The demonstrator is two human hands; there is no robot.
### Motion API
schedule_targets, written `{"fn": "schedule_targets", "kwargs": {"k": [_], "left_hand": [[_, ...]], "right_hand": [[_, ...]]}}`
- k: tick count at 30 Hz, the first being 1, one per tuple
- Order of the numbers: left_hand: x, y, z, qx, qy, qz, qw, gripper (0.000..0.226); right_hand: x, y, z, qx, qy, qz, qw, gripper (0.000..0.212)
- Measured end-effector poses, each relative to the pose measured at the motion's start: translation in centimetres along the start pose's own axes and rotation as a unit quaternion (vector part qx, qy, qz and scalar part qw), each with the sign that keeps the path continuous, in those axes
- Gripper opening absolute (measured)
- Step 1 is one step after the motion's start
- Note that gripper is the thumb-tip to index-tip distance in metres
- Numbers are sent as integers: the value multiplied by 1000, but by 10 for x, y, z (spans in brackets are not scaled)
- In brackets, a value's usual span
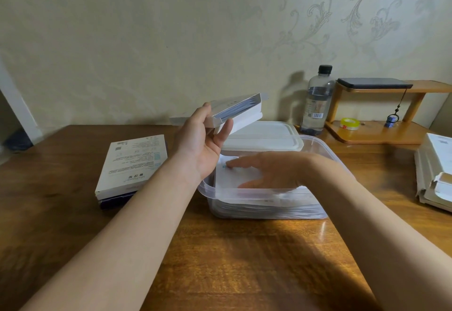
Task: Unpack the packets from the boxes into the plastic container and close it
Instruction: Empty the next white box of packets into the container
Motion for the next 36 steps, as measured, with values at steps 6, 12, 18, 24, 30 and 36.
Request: {"fn": "schedule_targets", "kwargs": {"k": [6, 12, 18, 24, 30, 36], "left_hand": [[0, 0, 4, 2, 2, -15, 1000, 14], [0, -1, 4, 3, 6, -9, 1000, 15], [0, -2, 8, 4, 7, -17, 1000, 16], [-2, -4, 10, -18, 19, -37, 999, 21], [-5, -6, 10, -24, 22, -41, 999, 42], [-7, -8, 8, -39, 35, -52, 997, 39]], "right_hand": [[-4, 7, -2, 15, 4, -1, 1000, 79], [3, -5, -9, -28, -7, 14, 999, 85], [-1, 1, -5, -9, -5, 5, 1000, 81], [19, 94, 53, 285, -25, -154, 946, 19], [19, 117, 68, 426, -14, -150, 892, 10], [18, 107, 56, 405, -28, -84, 910, 40]]}}
Point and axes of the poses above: each hand's wrist, its own z-axis away from the middle knuckle, its own y-axis out of the back of the hand, x = y × z, the point moved 9 cm from there along -z, towards the middle knuckle, and after that the axes turned 1 degree about x, right-handed, at the moved point
